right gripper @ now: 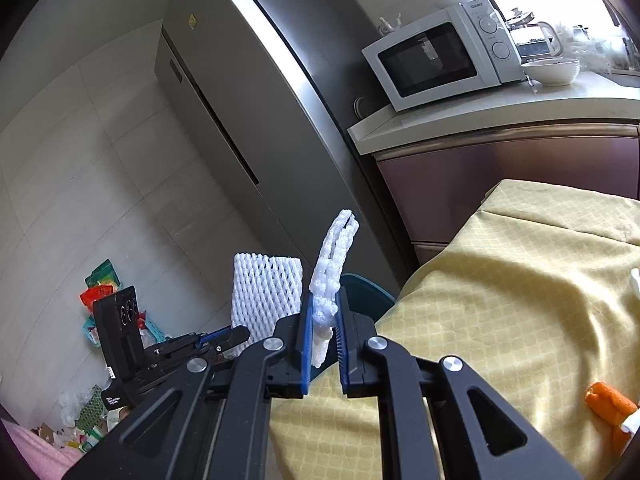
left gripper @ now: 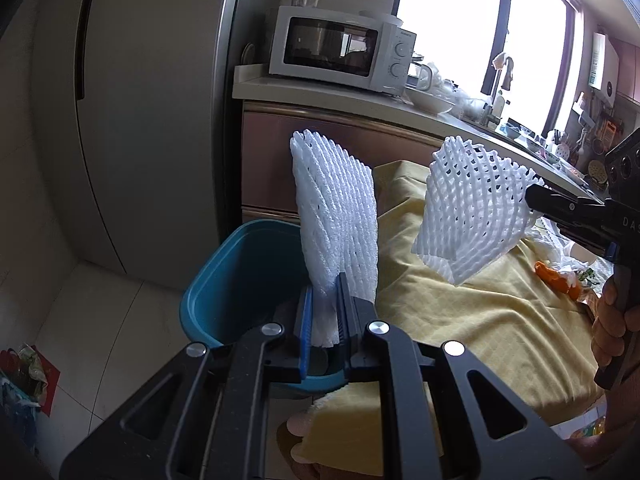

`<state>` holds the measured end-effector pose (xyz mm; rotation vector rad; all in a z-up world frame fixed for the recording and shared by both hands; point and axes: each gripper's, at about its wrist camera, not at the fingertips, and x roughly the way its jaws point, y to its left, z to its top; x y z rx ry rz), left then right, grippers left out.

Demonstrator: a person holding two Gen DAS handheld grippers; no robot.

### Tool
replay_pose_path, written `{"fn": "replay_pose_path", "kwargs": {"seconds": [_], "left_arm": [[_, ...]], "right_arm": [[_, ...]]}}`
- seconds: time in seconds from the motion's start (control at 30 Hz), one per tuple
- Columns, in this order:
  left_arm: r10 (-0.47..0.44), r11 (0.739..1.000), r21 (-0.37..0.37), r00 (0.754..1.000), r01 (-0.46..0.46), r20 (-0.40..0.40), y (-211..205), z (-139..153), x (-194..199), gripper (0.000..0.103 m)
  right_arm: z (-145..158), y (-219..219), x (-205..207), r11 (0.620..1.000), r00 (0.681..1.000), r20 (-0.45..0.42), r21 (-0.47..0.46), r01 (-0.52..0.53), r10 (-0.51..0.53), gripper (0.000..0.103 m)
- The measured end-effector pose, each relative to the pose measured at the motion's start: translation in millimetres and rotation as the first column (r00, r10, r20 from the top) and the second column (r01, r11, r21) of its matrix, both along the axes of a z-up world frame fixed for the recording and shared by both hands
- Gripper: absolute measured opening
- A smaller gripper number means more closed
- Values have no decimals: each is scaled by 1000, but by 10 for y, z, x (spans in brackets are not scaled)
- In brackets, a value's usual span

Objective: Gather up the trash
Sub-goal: 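Carry both foam nets to the teal bin and open both tools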

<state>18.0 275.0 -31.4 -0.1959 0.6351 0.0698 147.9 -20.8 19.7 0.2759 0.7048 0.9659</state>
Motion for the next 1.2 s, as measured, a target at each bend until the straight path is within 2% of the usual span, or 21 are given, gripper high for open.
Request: {"fn": "replay_pose_path", "kwargs": {"seconds": [0.67, 1.0, 1.03, 1.13, 1.2], "left_arm": [[66, 998, 15, 987, -65, -144, 249, -541, 349, 12], [81, 997, -4, 980, -83, -181, 291, -729, 532, 14], [84, 996, -4, 980, -86, -182, 290, -741, 554, 14], [89, 995, -15, 975, -94, -202, 291, -793, 598, 28], [97, 994, -22, 973, -104, -208, 295, -830, 640, 28]], "right_arm": [[-407, 865, 304, 984, 990, -120, -150, -93, 75, 10], [-591, 1153, 369, 976, 980, -175, -180, -122, 90, 12], [-604, 1172, 374, 976, 980, -178, -182, -122, 90, 13], [-654, 1198, 394, 976, 979, -190, -185, -113, 77, 28], [-672, 1179, 395, 978, 978, -195, -183, -104, 68, 31]]}}
